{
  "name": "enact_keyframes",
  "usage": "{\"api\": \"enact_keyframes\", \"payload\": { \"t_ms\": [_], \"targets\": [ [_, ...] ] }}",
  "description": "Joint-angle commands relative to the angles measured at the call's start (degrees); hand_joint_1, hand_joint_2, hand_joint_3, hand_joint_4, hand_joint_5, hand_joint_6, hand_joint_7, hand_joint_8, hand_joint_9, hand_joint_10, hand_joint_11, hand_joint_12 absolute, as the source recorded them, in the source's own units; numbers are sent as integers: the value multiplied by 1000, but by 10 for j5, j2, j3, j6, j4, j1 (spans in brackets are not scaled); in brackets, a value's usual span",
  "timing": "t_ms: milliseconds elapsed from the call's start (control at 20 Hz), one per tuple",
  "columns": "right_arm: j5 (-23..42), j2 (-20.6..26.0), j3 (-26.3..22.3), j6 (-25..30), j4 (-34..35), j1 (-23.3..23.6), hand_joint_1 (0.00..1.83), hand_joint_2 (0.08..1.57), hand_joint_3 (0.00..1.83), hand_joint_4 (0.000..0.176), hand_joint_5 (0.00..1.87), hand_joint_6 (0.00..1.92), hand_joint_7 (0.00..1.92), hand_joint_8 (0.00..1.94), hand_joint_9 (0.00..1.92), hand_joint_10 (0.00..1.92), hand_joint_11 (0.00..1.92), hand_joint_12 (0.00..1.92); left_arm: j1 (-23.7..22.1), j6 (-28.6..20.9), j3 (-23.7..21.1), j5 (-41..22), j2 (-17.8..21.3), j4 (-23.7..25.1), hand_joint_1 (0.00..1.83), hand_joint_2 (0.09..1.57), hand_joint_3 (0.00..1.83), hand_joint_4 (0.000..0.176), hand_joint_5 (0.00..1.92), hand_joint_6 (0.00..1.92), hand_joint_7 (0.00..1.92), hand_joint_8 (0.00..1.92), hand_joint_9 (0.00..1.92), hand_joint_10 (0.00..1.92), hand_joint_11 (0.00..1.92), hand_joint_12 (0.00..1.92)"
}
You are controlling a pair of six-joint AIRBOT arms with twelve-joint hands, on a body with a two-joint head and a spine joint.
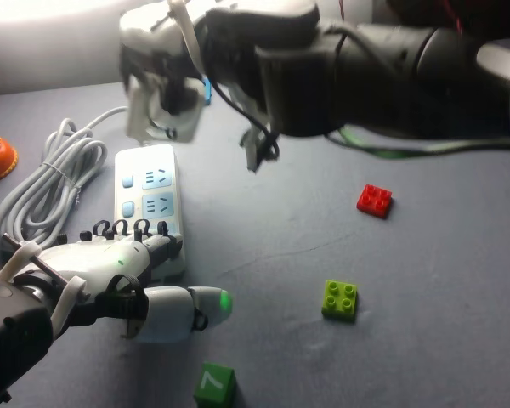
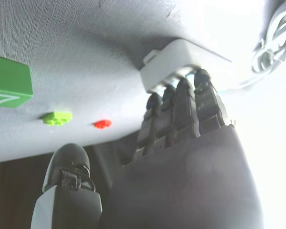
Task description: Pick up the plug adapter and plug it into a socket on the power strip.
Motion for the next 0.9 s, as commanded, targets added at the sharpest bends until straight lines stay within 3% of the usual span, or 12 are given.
{"api": "enact_keyframes", "payload": {
  "t_ms": [0, 300, 400, 750, 850],
  "targets": [
    [16, 4, -5, -5, -11, 4, 1223, 1170, 0, 0, 835, 1051, 938, 1254, 806, 1169, 635, 1643, 3, -1, 0, -8, 3, 2, 0, 1164, 0, 0, 80, 6, 80, 8, 54, 6, 12, 21],
    [15, -5, -10, -61, 39, 2, 1236, 1142, 0, 0, 904, 949, 977, 1191, 845, 1127, 659, 1617, 3, -1, 0, -9, 2, 2, 0, 1166, 0, 0, 74, 1, 75, 2, 53, 3, 2, 23],
    [19, -8, -10, -84, 68, 0, 1230, 1148, 1, 0, 875, 1002, 976, 1181, 856, 1102, 663, 1611, 3, -1, 0, -9, 2, 2, 0, 1168, 1, 0, 94, 8, 90, 7, 64, 7, 16, 30],
    [6, -17, 3, -91, 69, -5, 1230, 1159, 0, 0, 862, 1007, 951, 1233, 835, 1118, 635, 1629, 3, -1, 0, -9, 2, 2, 0, 1175, 2, 0, 85, 7, 87, 7, 63, 8, 18, 44],
    [-1, -20, 12, -91, 69, -8, 1225, 1166, 1, 0, 847, 1031, 937, 1251, 815, 1127, 609, 1639, 3, -1, 0, -10, 2, 2, 0, 1174, 0, 0, 107, 4, 106, 2, 83, 1, 0, 126]
  ]
}}
